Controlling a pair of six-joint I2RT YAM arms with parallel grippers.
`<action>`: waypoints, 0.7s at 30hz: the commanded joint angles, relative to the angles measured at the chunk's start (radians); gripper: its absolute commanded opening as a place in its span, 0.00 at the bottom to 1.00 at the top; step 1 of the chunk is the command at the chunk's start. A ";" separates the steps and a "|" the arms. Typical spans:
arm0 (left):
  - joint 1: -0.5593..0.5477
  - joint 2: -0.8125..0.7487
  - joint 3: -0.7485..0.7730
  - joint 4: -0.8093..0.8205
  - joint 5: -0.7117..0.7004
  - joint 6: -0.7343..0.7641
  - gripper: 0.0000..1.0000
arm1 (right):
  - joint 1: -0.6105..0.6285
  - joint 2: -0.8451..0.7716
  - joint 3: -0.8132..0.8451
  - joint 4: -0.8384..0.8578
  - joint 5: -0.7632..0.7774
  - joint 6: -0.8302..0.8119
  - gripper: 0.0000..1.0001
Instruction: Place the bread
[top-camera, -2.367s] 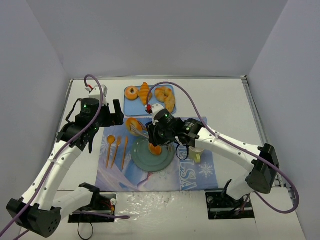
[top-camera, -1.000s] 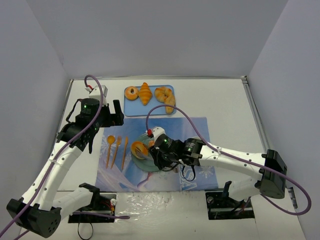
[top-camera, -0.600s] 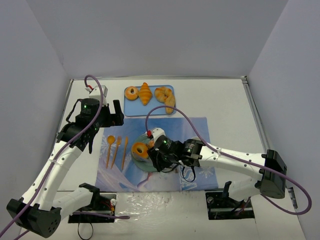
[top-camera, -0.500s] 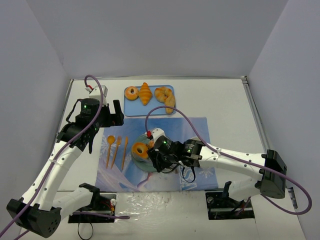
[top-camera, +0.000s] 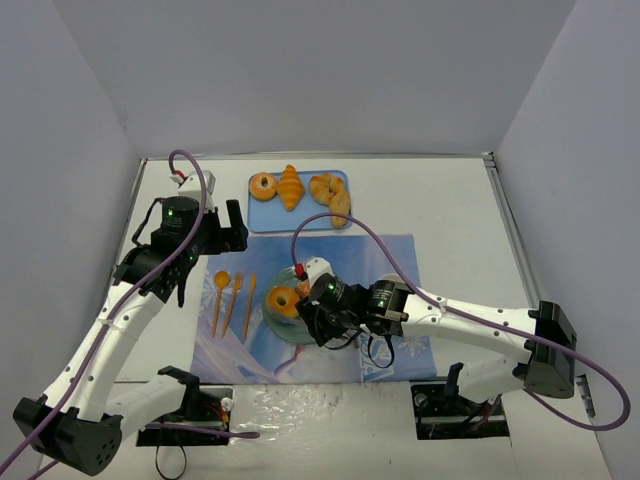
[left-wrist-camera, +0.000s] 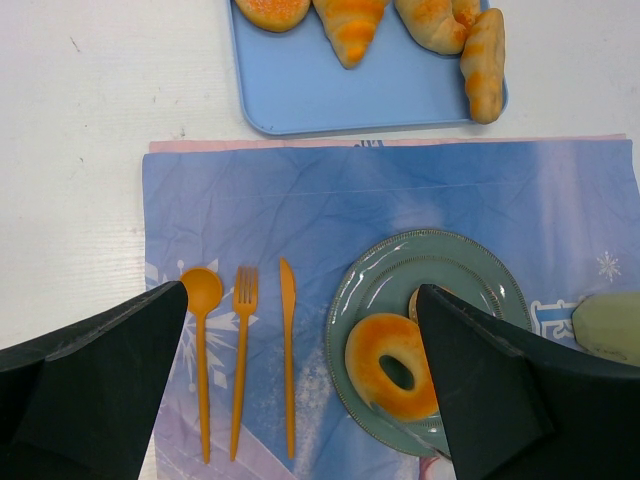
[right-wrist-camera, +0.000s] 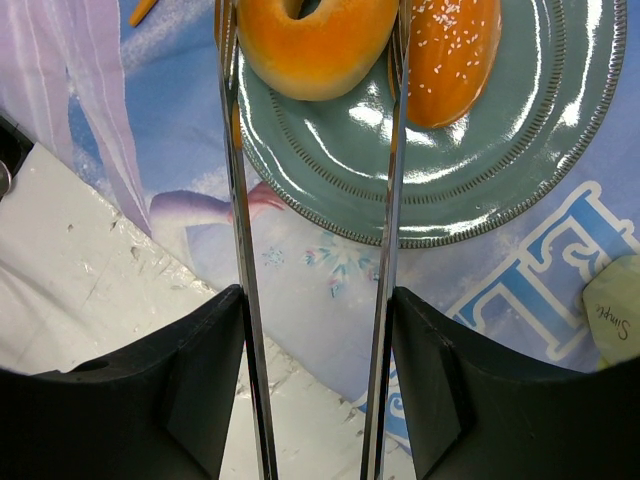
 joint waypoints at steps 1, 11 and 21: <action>0.003 -0.001 0.016 0.055 0.000 0.003 0.97 | 0.020 -0.039 0.061 0.008 0.035 0.003 0.54; 0.003 -0.001 0.016 0.056 0.000 0.003 0.97 | 0.041 -0.031 0.069 -0.005 0.043 0.005 0.54; 0.000 -0.002 0.016 0.055 0.000 0.003 0.97 | 0.058 -0.033 0.050 -0.022 0.052 0.020 0.54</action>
